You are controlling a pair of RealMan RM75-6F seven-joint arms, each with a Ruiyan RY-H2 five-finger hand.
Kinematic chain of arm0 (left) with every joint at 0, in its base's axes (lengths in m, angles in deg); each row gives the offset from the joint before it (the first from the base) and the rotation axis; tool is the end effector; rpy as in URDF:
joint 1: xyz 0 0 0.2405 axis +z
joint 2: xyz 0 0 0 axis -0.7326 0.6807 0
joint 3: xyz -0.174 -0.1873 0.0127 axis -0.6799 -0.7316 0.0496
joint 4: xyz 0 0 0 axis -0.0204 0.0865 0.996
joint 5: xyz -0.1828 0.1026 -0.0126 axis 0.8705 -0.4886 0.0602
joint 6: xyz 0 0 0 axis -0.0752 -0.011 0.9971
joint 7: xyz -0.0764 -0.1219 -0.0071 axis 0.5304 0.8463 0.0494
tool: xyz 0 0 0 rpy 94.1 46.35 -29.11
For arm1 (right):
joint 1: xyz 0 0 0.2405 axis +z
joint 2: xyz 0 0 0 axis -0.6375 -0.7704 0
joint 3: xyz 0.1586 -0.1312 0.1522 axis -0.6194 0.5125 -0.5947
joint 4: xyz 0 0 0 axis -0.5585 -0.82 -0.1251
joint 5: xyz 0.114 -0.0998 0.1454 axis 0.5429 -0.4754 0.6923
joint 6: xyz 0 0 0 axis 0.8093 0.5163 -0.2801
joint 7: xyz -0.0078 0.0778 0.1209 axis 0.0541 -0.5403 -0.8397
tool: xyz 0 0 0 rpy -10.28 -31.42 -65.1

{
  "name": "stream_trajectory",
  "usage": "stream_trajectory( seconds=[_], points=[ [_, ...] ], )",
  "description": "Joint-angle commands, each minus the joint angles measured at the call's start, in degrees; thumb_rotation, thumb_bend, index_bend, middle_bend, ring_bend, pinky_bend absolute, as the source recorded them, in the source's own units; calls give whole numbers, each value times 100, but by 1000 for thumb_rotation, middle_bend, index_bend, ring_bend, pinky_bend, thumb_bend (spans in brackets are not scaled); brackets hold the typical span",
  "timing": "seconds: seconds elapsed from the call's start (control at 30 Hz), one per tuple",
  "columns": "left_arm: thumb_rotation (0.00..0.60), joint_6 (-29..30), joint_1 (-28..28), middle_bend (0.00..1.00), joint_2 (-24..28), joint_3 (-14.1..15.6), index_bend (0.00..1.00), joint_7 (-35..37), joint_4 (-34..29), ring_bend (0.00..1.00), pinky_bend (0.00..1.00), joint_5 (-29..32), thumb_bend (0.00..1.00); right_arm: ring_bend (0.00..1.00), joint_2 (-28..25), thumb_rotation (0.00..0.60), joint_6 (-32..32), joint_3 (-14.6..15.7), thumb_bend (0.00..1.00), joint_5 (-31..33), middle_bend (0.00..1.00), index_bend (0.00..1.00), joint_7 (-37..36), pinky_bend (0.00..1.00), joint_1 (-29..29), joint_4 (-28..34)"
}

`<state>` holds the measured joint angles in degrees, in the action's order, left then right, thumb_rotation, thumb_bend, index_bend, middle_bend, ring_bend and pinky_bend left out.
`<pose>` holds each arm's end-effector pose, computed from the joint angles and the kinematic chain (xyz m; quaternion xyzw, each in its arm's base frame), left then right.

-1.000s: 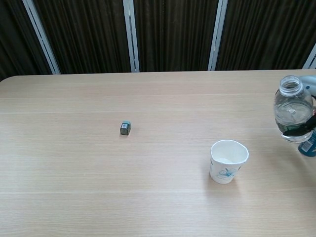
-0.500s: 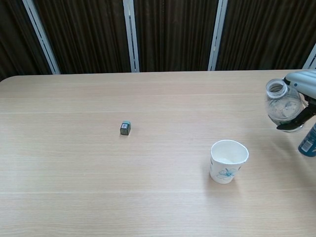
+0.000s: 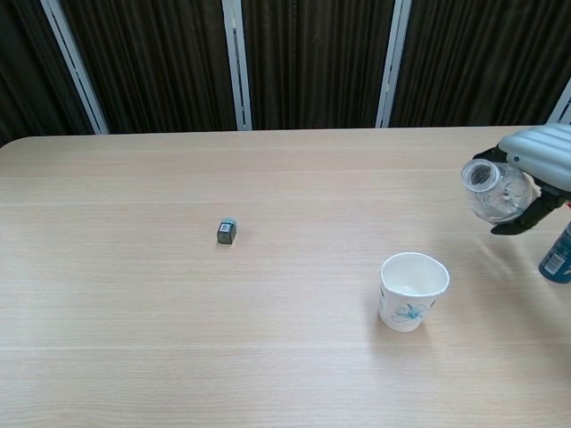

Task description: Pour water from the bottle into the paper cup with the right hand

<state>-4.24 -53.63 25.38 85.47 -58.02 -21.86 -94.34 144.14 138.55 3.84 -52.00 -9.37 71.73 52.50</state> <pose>-0.2887 0.1780 0.1494 -0.6438 -0.3687 -0.3562 0.5680 -0.2577 -0.3394 0.0216 0.7402 -0.2645 0.3578 0.5041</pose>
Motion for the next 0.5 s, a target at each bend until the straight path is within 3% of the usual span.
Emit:
stream_trajectory(
  seconds=[0.03,0.5],
  points=[
    [600,-8,-5,0,-5,-7,62,-12,0,0,0,14,0,509,75,600,117,75,432,-155,563,538,369,438,23,-134],
    [600,-34,-14,0,-10,-14,63,-18,-1,0,0,53,0,509,284,600,210,117,440,-245,563,538,1306,440,40,-216]
  ],
)
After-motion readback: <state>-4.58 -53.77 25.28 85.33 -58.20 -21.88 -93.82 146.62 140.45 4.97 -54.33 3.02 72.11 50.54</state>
